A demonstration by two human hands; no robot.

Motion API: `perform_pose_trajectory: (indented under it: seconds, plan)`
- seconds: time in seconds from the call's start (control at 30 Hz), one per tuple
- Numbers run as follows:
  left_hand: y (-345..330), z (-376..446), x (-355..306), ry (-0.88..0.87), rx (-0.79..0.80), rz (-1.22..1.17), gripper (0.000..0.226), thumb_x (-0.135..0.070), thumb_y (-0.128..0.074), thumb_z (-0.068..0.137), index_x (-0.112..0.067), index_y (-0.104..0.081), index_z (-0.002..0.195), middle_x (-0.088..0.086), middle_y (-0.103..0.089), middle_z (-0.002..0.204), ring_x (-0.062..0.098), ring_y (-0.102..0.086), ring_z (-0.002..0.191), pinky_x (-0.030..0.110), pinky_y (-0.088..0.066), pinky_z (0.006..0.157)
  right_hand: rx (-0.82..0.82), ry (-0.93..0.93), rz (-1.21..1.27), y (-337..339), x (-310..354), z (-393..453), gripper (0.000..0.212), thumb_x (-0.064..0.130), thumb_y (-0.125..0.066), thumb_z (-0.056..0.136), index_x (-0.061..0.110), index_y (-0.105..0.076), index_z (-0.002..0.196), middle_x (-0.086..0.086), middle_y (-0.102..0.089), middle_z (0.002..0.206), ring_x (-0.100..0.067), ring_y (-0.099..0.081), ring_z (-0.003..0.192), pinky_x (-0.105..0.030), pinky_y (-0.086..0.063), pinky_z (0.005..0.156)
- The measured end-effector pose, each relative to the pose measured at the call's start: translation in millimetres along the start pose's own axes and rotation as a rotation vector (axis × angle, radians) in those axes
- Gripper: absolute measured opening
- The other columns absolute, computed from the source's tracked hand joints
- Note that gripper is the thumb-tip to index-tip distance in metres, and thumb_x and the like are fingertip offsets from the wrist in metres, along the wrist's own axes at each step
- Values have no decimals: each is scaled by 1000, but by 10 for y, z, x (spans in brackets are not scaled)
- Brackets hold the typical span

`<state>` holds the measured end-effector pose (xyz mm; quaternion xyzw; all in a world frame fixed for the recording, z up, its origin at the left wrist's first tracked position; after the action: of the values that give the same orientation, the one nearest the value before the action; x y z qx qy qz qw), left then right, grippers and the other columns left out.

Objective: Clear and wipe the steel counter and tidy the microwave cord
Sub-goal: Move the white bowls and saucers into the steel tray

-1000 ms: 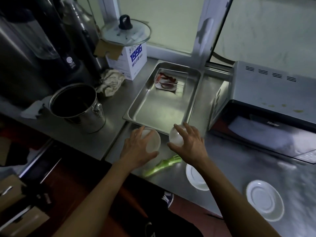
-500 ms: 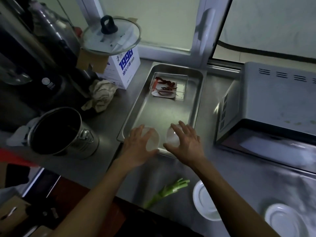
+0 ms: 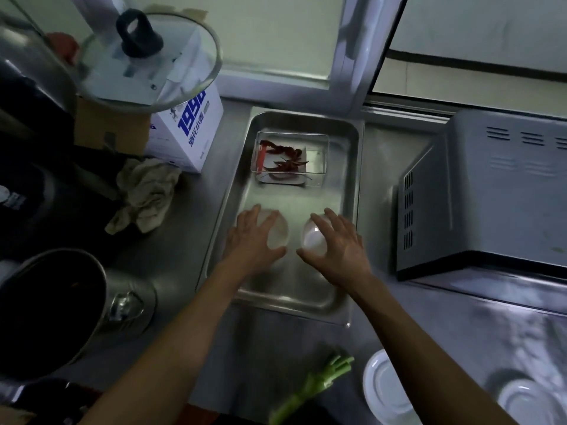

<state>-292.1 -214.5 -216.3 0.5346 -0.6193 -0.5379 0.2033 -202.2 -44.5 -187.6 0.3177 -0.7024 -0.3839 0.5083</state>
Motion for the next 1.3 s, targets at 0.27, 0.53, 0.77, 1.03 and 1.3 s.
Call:
perform_pose_trajectory:
  seconds: [0.27,0.53,0.77,1.03,1.3]
  plan:
    - [142,793,100,-36,-4,-56,90,-58,-69,77,-42,-18,150,0,-5,163,32,-4,149,57,-20,118,44,-53,-31,-185,-19,917,84,68,-60,81,36,-27,151,-1,-20,162,-28,-15,149,-57,-31,114]
    - [152,1113,136,-51,-8,-42,90,-56,-69,77,-40,-21,151,-1,-5,162,30,-5,148,58,-24,113,42,-60,-61,-261,-82,1403,80,67,-59,82,34,-30,149,-1,-21,162,-27,-19,148,-54,-33,112]
    - [161,1217,167,-79,-14,-39,92,-57,-71,77,-37,-22,152,-1,-3,164,30,-3,149,59,-21,113,14,-44,-52,-258,-57,1490,80,67,-60,81,35,-31,148,-1,-22,162,-28,-19,148,-55,-32,112]
    - [116,1119,249,-92,-3,4,96,-61,-71,77,-33,-22,154,0,2,166,27,2,152,56,-18,116,-49,13,-52,-241,131,1380,81,63,-65,81,31,-34,148,-3,-26,161,-29,-22,148,-56,-36,110]
    - [453,773,406,-96,-200,-8,69,-35,-70,89,-23,-37,148,6,-35,155,28,-25,146,50,-34,115,-93,94,-80,-199,455,1343,79,63,-65,80,32,-35,146,-3,-25,160,-27,-19,149,-56,-33,112]
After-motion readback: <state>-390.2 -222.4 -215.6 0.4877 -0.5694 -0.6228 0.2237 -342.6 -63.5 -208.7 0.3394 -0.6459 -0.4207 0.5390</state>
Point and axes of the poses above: each hand's wrist, its own z-axis towards the middle knuckle, its own y-axis out of the back of the hand, x = y × z, the point moved 9 cm from there along z, towards the middle knuckle
